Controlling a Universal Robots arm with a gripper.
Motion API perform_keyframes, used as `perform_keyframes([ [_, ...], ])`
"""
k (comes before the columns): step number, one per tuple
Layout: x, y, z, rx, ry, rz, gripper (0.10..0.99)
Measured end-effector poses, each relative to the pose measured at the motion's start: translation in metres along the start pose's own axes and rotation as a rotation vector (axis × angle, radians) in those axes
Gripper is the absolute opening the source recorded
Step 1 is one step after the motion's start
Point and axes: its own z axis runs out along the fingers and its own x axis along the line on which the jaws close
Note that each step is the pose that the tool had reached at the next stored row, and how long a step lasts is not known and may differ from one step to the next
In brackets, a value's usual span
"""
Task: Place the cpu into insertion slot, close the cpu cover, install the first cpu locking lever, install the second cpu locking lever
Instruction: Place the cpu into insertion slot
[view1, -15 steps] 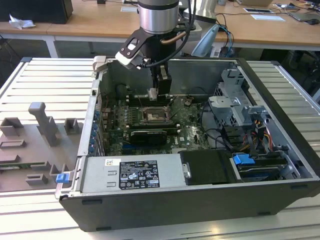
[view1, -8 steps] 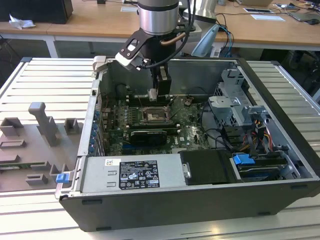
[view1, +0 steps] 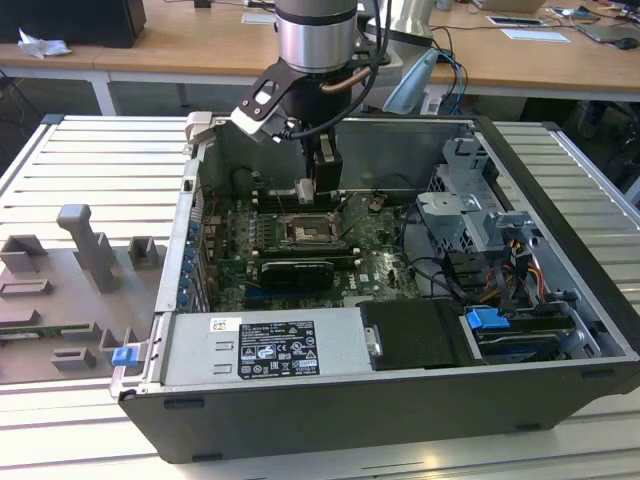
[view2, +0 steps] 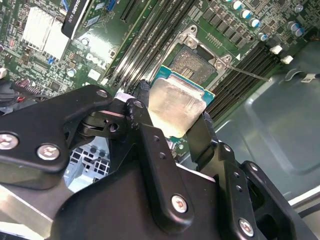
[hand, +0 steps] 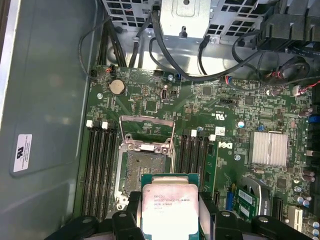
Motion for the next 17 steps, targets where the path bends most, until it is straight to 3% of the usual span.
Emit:
perform_keyframes([
  [17,-0.0002,-0.0006,0.0072,0.0,0.0,0.0,0.541],
])
